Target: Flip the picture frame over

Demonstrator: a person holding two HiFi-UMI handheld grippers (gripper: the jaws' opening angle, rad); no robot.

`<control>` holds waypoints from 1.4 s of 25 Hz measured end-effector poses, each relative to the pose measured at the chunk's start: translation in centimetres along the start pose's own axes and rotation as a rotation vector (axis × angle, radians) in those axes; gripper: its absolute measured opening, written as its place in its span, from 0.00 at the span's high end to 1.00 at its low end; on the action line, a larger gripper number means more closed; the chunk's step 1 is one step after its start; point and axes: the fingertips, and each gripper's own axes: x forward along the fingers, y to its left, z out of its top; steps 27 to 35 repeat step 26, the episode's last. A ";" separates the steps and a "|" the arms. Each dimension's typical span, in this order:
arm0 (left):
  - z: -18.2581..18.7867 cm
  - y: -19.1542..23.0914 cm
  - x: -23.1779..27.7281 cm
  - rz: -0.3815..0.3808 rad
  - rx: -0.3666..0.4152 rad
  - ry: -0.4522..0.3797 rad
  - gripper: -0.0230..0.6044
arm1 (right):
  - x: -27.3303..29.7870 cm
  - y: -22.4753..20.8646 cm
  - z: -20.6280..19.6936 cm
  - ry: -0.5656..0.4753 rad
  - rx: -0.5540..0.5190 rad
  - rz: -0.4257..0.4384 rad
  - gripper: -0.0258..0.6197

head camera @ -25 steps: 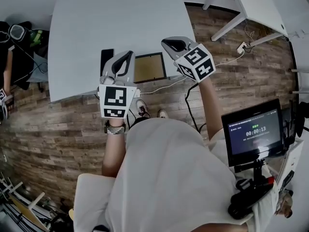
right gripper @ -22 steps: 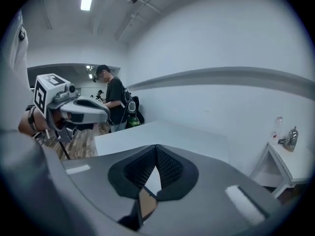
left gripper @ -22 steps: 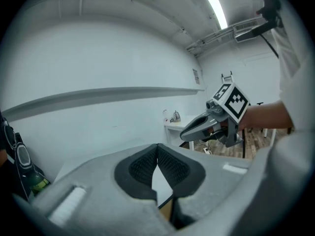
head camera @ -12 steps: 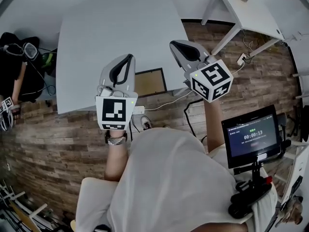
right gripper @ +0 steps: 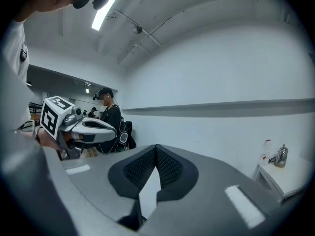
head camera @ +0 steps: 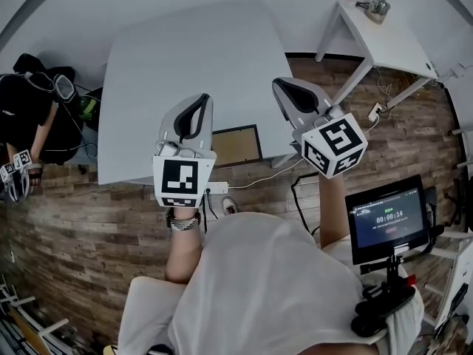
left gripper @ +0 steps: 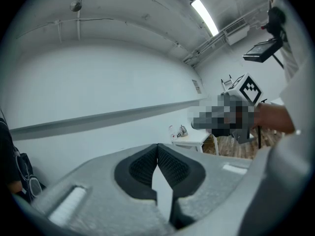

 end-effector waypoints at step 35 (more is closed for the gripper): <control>0.1 -1.9 -4.4 0.011 0.009 0.015 0.95 | -2.7 4.7 -0.8 0.027 0.009 0.044 0.96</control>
